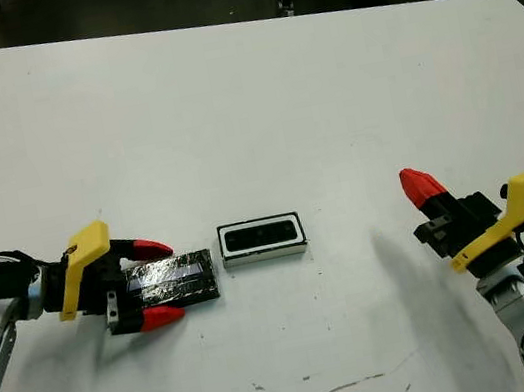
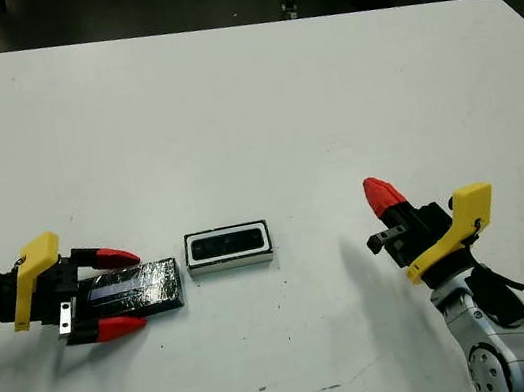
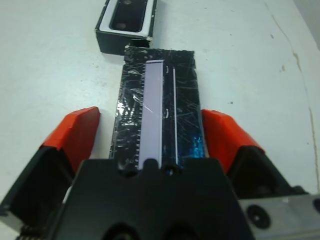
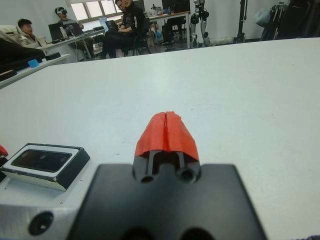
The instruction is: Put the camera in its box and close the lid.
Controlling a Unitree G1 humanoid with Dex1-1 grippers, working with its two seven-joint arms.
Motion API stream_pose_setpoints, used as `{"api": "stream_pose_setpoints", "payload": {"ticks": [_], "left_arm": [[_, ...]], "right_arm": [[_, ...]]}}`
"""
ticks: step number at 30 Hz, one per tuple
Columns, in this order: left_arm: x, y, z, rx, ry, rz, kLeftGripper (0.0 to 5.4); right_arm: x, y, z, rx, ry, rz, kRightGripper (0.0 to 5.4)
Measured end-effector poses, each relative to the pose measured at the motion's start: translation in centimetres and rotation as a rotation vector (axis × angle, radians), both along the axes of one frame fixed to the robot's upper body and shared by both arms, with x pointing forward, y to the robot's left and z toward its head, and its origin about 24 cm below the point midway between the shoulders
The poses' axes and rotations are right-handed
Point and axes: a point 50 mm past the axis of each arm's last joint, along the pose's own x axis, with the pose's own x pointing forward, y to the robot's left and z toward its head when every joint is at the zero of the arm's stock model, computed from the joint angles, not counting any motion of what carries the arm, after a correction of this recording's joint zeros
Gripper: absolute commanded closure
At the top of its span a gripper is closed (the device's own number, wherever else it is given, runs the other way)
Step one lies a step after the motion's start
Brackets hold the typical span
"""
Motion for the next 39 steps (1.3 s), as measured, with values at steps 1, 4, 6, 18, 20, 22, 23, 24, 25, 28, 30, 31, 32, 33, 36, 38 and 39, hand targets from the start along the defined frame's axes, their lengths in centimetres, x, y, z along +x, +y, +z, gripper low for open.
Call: {"api": "stream_pose_setpoints", "payload": {"ticks": [1, 4, 6, 18, 20, 22, 23, 24, 25, 28, 30, 31, 32, 33, 36, 38, 39], "left_arm": [[-0.1, 0.0, -0.1, -0.002, 0.000, 0.009, 1.21], [-0.2, 0.0, -0.1, -0.012, 0.003, 0.032, 1.67], [-0.3, -0.1, -0.1, -0.011, 0.001, 0.037, 1.92], [-0.4, -0.1, -0.2, -0.019, 0.006, 0.040, 2.24], [-0.4, 0.0, -0.2, -0.030, 0.013, 0.043, 2.24], [-0.3, 0.1, -0.2, -0.042, 0.023, 0.050, 2.24], [-0.3, 0.3, -0.2, -0.050, 0.028, 0.054, 2.24], [-0.3, 0.4, -0.2, -0.059, 0.035, 0.061, 2.24], [-0.2, 0.6, -0.1, -0.067, 0.041, 0.069, 2.24], [-0.1, 1.3, 0.1, -0.115, 0.066, 0.099, 2.24], [0.2, 1.6, 0.6, -0.149, 0.072, 0.109, 2.24], [0.4, 1.7, 1.0, -0.165, 0.068, 0.106, 2.24], [0.7, 1.8, 1.5, -0.182, 0.059, 0.100, 2.24], [0.9, 1.9, 2.0, -0.198, 0.050, 0.094, 2.24], [1.7, 2.4, 3.1, -0.217, 0.028, 0.058, 2.24], [2.2, 2.6, 3.6, -0.216, 0.026, 0.047, 2.24], [2.4, 2.6, 3.7, -0.207, 0.027, 0.045, 2.24]], "right_arm": [[0.0, 0.0, 0.0, 0.000, 0.000, 0.000, 5.40], [0.0, 0.0, 0.0, 0.000, 0.001, 0.000, 5.40], [0.0, 0.0, 0.0, 0.000, 0.002, 0.001, 5.40], [0.0, 0.0, -0.1, 0.005, 0.003, 0.005, 5.40], [0.0, 0.0, -0.1, 0.004, 0.005, 0.005, 5.40], [0.0, 0.0, -0.1, 0.003, 0.006, 0.006, 5.40], [0.0, 0.0, -0.1, 0.003, 0.007, 0.007, 5.40], [0.0, 0.1, -0.1, 0.003, 0.007, 0.008, 5.40], [0.0, 0.1, -0.2, 0.003, 0.007, 0.008, 5.40], [0.0, 0.1, -0.2, 0.004, 0.007, 0.010, 5.40], [0.0, 0.2, -0.2, 0.004, 0.008, 0.012, 5.40], [0.0, 0.2, -0.2, 0.004, 0.008, 0.014, 5.40], [0.0, 0.3, -0.2, 0.004, 0.008, 0.016, 5.40], [0.1, 0.3, -0.2, 0.004, 0.009, 0.018, 5.40], [0.1, 0.4, -0.2, 0.001, 0.010, 0.019, 5.40], [0.1, 0.3, -0.2, 0.000, 0.012, 0.016, 5.40], [0.1, 0.3, -0.2, -0.001, 0.013, 0.015, 5.40]]}}
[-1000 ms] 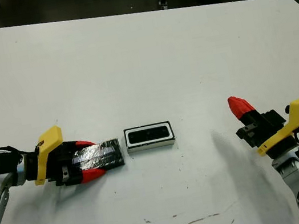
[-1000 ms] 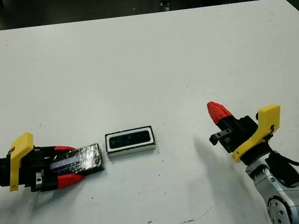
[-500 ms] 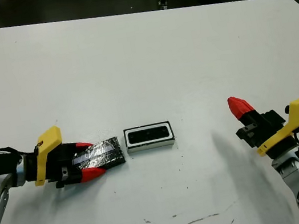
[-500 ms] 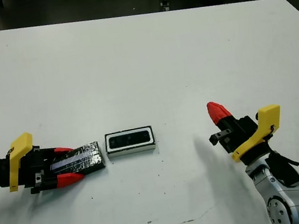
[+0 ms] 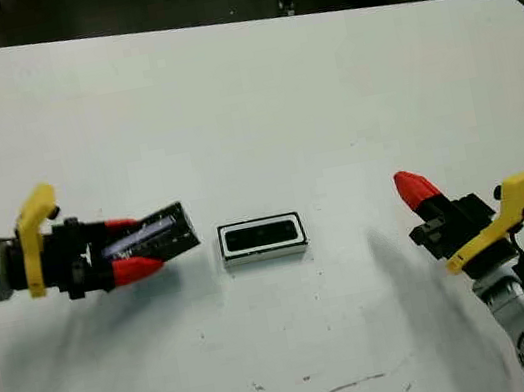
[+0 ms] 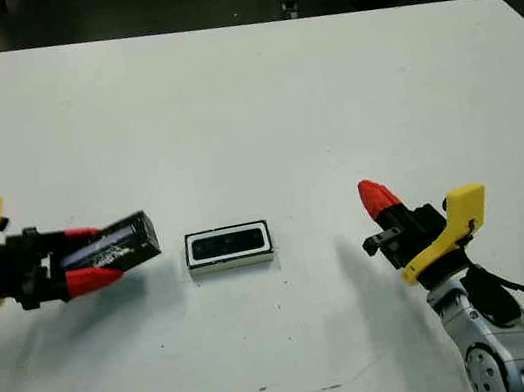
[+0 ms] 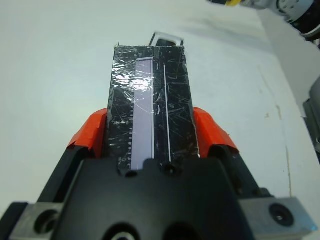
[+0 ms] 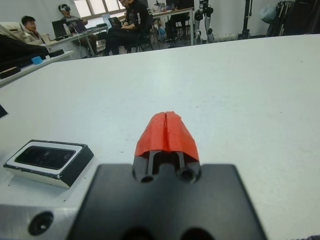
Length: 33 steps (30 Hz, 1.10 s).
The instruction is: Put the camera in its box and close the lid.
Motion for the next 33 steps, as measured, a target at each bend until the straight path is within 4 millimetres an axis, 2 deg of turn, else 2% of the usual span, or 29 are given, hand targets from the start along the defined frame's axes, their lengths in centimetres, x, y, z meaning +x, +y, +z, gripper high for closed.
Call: {"api": "stream_pose_setpoints", "payload": {"ticks": [10, 23, 33], "left_arm": [[1.3, -1.4, 0.5, 0.056, 0.021, -0.082, 2.24], [3.2, -5.4, -2.1, -0.027, 0.039, -0.202, 2.24], [3.3, -6.7, -3.9, -0.081, 0.060, -0.235, 2.24]], "right_arm": [[0.1, 0.1, 0.2, -0.001, -0.006, 0.004, 5.40], [0.1, 0.1, 0.2, -0.001, -0.007, 0.004, 5.40], [0.1, 0.1, 0.2, -0.002, -0.007, 0.006, 5.40]]}}
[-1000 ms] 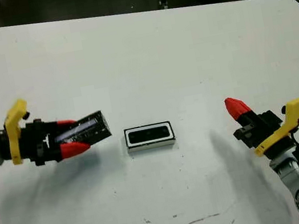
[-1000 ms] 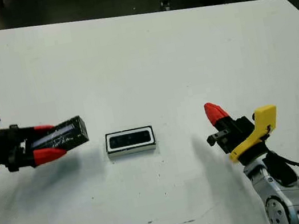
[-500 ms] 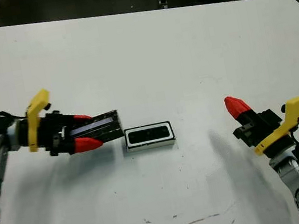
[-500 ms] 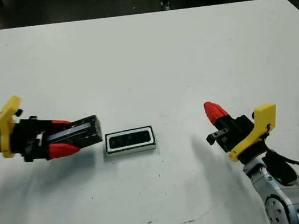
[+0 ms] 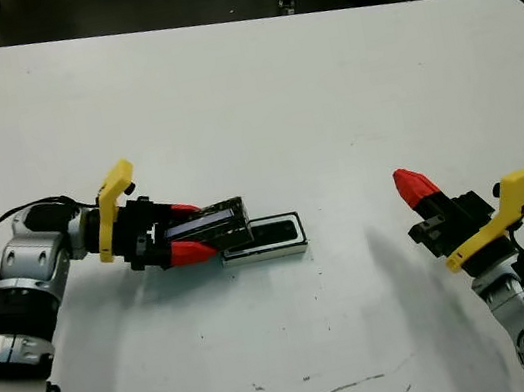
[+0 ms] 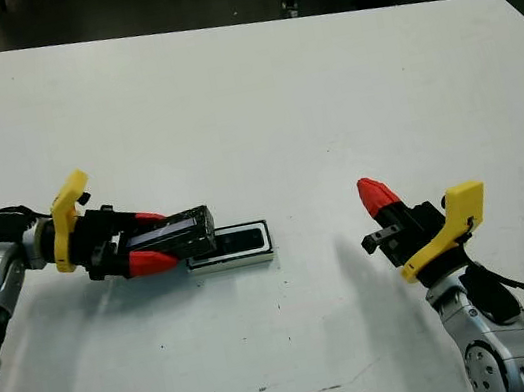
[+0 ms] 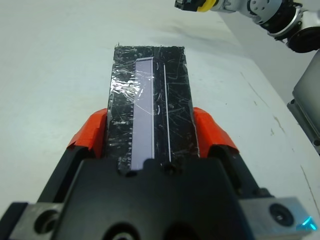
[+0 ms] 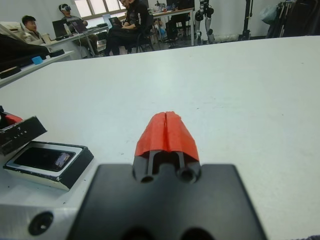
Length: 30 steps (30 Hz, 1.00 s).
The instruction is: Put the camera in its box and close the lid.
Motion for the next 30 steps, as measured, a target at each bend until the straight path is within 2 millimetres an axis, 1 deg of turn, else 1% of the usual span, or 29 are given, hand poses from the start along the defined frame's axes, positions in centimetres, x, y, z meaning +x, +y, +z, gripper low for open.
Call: {"api": "stream_pose_setpoints", "payload": {"ticks": [16, 18, 25, 30], "left_arm": [[-0.2, -0.2, -0.6, 0.024, -0.049, 0.002, 2.24], [-0.3, -0.4, -1.0, 0.025, -0.042, 0.007, 2.24], [-0.2, -1.1, -1.3, 0.007, -0.015, 0.023, 2.24], [-0.2, -2.0, -1.5, -0.030, -0.007, 0.037, 2.24]], "right_arm": [[-0.1, 0.0, -0.1, 0.000, 0.004, 0.000, 5.40], [-0.1, 0.0, -0.1, 0.000, 0.004, 0.000, 5.40], [-0.1, 0.0, -0.2, 0.001, 0.006, -0.001, 5.40], [-0.1, 0.0, -0.2, 0.001, 0.007, -0.001, 5.40]]}}
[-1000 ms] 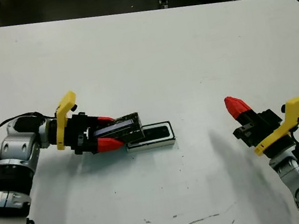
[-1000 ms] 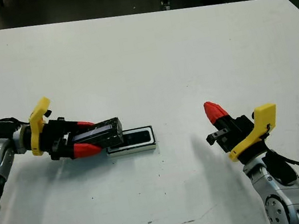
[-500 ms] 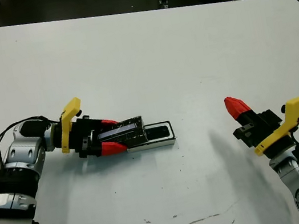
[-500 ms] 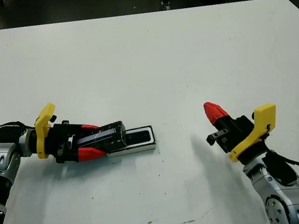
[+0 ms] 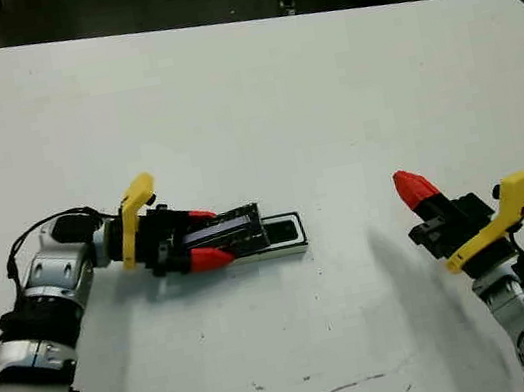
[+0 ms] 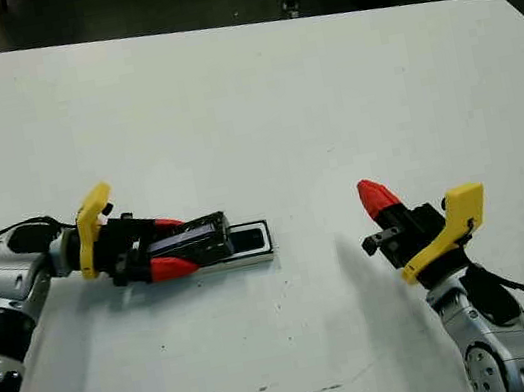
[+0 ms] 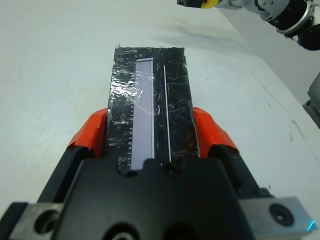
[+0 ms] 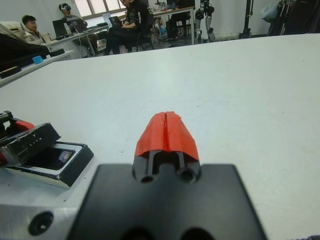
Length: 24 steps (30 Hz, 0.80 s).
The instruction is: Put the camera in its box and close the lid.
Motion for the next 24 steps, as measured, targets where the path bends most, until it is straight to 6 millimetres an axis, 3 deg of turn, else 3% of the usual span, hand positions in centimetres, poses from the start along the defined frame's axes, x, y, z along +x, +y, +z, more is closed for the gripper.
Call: {"api": "stream_pose_setpoints", "payload": {"ticks": [24], "left_arm": [[-0.8, -1.3, -0.9, -0.058, 0.010, 0.058, 2.24]], "right_arm": [[0.0, 0.2, -0.1, -0.005, 0.002, 0.006, 5.40]]}}
